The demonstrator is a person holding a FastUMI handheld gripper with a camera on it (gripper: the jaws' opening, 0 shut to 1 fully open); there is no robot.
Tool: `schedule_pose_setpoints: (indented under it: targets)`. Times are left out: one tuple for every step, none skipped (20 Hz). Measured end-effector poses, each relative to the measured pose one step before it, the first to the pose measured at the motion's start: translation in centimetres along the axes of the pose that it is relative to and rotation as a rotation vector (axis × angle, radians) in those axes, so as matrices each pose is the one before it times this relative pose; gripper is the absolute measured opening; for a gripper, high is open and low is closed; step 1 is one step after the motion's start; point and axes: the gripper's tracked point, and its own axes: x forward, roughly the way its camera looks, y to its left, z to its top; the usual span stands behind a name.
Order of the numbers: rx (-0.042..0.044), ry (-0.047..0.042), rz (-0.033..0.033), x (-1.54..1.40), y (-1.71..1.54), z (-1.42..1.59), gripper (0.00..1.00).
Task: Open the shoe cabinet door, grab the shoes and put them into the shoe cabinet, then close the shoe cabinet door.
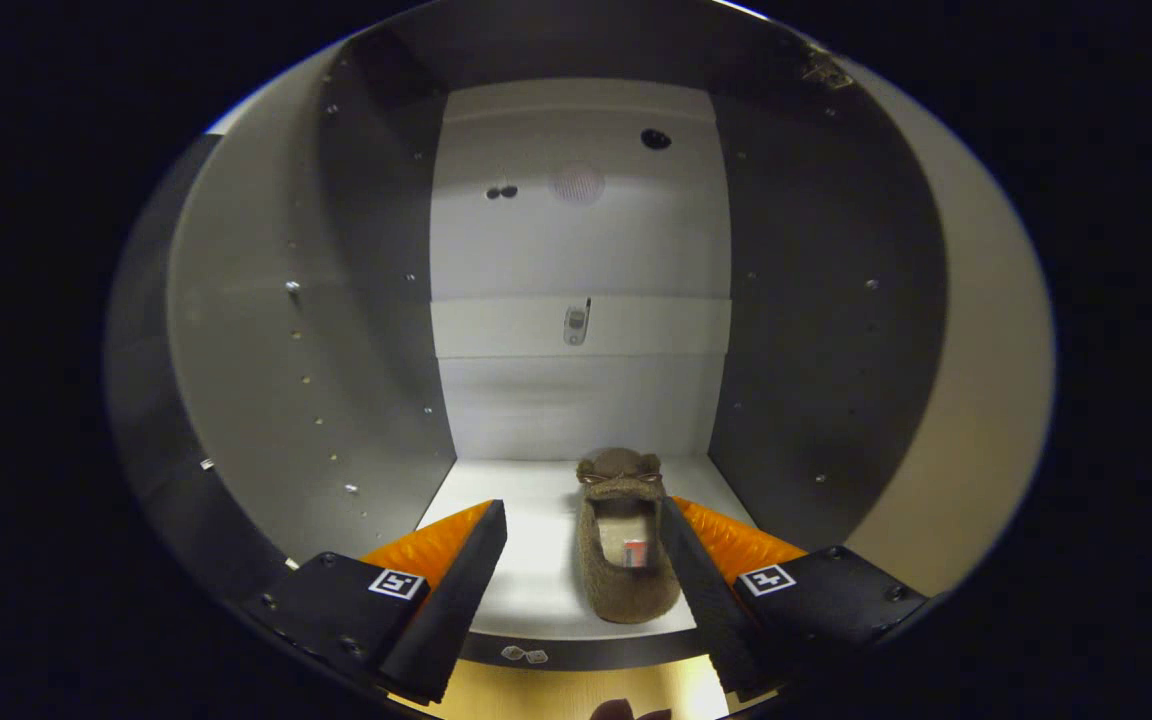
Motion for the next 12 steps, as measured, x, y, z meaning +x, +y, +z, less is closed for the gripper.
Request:
schedule_pose_setpoints:
  targets:
    - [0.01379,-0.01668,0.00794,-1.443,0.09,0.437,0.98]
    - [0.01112,-0.01375,0.01054,-1.475,0.207,0.414,0.98]
    - [0.00844,-0.01941,0.00612,-1.399,0.046,0.58,0.98]
    - [-0.00193,-0.02128,0.00082,-1.528,-0.213,0.514,0.98]
    - [-0.00359,-0.02065,-0.00318,-1.353,-0.208,0.491,0.98]
    - [0.00022,-0.01508,-0.00144,-1.534,-0.115,0.305,0.98]
    - [-0.00107,-0.0156,0.00308,-1.465,-0.046,0.335,0.97]
    - [-0.00486,-0.01219,-0.00103,-1.343,-0.104,0.294,0.98]
    - [-0.00776,-0.01187,0.00566,-1.332,0.016,0.196,0.98]
    - [-0.00398,-0.00944,-0.00077,-1.414,-0.04,0.02,0.97]
    - [0.00335,-0.0023,0.00282,-1.483,0.051,-0.155,0.97]
    - [-0.00301,-0.00815,0.00331,-1.274,0.147,-0.163,0.97]
